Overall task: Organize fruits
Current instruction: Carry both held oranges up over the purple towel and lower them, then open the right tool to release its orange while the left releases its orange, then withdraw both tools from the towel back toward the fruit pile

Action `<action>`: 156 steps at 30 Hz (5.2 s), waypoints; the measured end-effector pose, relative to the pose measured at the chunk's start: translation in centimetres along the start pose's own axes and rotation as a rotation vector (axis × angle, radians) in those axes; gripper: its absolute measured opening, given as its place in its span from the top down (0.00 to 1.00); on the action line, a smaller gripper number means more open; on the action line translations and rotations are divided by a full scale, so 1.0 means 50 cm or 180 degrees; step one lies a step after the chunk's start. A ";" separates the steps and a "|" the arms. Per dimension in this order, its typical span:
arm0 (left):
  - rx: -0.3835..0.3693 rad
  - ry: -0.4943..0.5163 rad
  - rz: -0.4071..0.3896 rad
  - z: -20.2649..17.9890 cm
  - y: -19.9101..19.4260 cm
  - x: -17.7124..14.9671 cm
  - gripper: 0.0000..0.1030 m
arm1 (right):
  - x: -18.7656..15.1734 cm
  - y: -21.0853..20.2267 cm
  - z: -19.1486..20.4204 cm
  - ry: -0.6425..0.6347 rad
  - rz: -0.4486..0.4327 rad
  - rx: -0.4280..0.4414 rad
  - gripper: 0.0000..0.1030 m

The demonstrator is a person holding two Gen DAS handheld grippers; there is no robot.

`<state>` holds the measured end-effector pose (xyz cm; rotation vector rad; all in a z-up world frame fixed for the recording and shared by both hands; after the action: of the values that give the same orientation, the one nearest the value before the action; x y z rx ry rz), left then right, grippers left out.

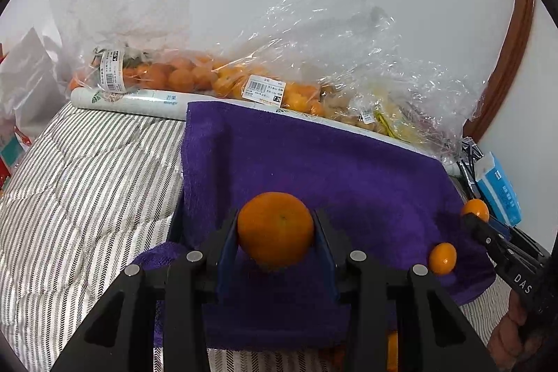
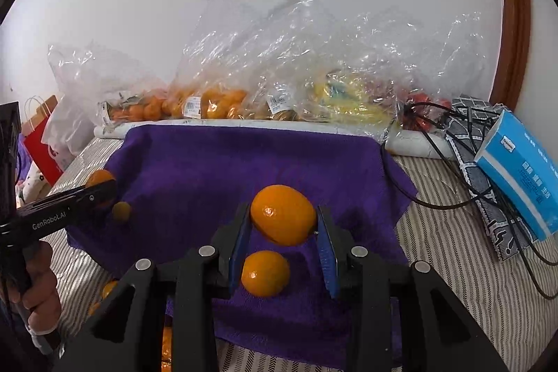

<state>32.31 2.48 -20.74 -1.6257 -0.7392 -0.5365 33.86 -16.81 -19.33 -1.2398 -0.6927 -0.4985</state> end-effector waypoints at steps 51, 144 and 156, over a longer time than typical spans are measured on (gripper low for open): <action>-0.0015 0.0123 0.0112 -0.010 0.013 -0.014 0.62 | -0.029 0.035 0.013 -0.0120 0.0275 -0.0033 0.64; -0.0114 0.0184 -0.0418 -0.009 -0.134 -0.036 0.48 | -0.044 -0.193 0.066 -0.0057 0.0025 -0.0044 0.55; -0.0086 0.0241 -0.0425 -0.003 -0.151 -0.058 0.48 | -0.077 -0.193 0.085 -0.0034 0.0115 -0.0006 0.55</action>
<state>24.88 2.48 -17.58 -1.5792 -0.7905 -0.7030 23.71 -15.35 -14.82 -1.2554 -0.6779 -0.4630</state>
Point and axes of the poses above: each gripper's, at about its wrist camera, not at the fingertips, and y roughly the way its jaws point, z to its left, x to its top, the point moved 9 cm from there along y, roughly the way its jaws point, and after that the axes turned 3 degrees about x, right-handed, at the moved point
